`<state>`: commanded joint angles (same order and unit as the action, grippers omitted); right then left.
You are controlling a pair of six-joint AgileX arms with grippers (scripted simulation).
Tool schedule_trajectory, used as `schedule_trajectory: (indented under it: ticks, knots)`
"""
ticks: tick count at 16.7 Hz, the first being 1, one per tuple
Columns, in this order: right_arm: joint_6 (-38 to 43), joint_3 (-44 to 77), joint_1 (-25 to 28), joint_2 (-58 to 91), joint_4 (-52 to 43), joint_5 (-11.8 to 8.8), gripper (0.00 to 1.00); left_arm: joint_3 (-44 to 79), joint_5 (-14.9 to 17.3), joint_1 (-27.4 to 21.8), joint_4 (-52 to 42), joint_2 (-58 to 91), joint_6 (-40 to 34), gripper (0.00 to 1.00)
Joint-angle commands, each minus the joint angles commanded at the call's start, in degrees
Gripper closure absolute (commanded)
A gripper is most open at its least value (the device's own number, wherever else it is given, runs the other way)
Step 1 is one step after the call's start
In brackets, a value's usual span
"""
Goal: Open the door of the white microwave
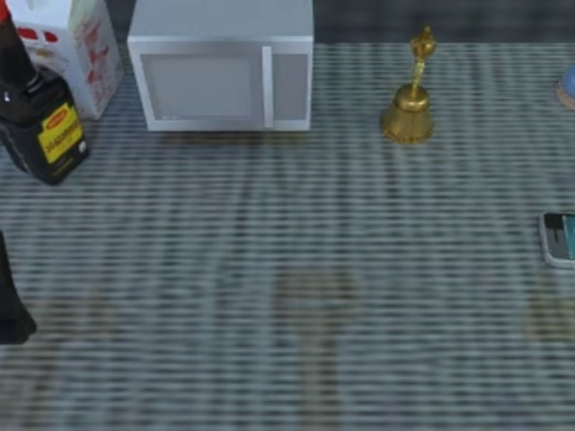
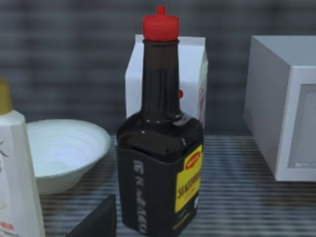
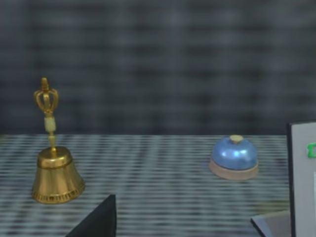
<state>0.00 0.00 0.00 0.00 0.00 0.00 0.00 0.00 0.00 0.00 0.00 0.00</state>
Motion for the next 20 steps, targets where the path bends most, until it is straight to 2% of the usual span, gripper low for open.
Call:
schedule_trajectory:
  ticks: [4, 8, 12, 20]
  knots:
    - [0.0, 0.0, 0.0, 0.0, 0.0, 0.0, 0.00, 1.7, -0.4, -0.7, -0.9, 1.7, -0.4, 0.00]
    - [0.0, 0.0, 0.0, 0.0, 0.0, 0.0, 0.00, 11.5, -2.9, -4.6, -5.3, 12.6, -3.1, 0.00]
    - [0.0, 0.0, 0.0, 0.0, 0.0, 0.0, 0.00, 28.5, -6.6, -10.6, -11.1, 32.7, -8.2, 0.00]
    - [0.0, 0.0, 0.0, 0.0, 0.0, 0.0, 0.00, 69.3, -14.5, -24.1, -21.7, 82.5, -20.8, 0.00]
